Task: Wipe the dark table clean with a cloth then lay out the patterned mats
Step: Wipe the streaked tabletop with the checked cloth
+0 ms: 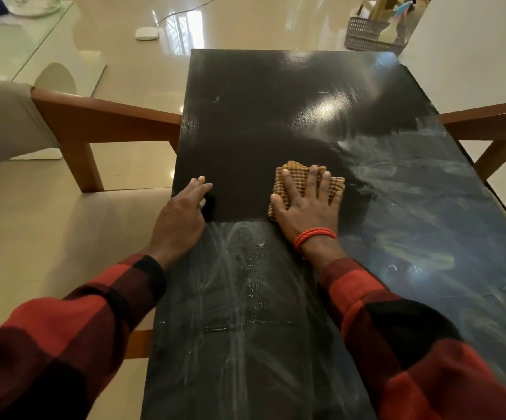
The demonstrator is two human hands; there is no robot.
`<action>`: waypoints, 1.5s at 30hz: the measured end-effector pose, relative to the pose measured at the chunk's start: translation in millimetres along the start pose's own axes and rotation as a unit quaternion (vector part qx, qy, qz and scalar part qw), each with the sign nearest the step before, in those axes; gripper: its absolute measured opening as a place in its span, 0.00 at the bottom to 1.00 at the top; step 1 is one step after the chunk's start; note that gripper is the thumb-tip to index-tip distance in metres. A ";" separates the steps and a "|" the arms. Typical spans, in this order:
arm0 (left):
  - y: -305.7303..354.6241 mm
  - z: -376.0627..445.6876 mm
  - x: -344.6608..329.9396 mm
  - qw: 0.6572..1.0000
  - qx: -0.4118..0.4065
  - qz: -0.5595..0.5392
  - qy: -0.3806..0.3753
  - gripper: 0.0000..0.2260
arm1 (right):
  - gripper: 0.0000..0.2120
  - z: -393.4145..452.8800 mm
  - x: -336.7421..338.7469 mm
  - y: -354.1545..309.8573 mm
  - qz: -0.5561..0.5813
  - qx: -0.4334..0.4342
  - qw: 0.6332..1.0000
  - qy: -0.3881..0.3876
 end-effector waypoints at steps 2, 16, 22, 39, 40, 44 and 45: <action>-1.2 -3.0 2.2 0.999 -0.037 0.034 -0.008 0.22 | 0.31 -6.2 -4.8 -29.3 0.001 0.031 1.000 0.005; -25.2 -16.6 27.9 0.999 0.010 0.048 0.015 0.19 | 0.37 -60.2 -23.3 -163.1 0.038 0.215 0.973 -0.073; -16.1 -26.7 24.4 0.999 0.016 0.035 0.015 0.18 | 0.32 -57.7 -19.4 -138.8 0.057 0.204 0.975 -0.067; 14.4 -61.3 19.1 0.988 0.149 -0.001 0.034 0.17 | 0.31 -66.7 12.5 84.7 -0.019 -0.048 0.999 0.000; 14.6 -62.5 18.5 0.987 0.156 -0.002 0.029 0.17 | 0.31 -67.8 12.2 85.1 -0.018 -0.051 0.999 -0.003; 10.3 -64.2 20.3 0.987 0.159 -0.020 0.019 0.19 | 0.32 -66.9 11.9 73.9 -0.023 -0.070 0.997 -0.015; 9.1 -64.6 21.7 0.987 0.157 -0.034 0.014 0.20 | 0.32 -67.1 11.9 67.4 -0.021 -0.073 0.997 -0.014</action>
Point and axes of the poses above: each hand's wrist, its own z-axis towards the middle knuckle, its own x-axis out of the back of the hand, y = z × x, the point moved 2 cm from there along z, towards the middle knuckle, and after that the axes turned 3 degrees about x, right-handed, at the moved point
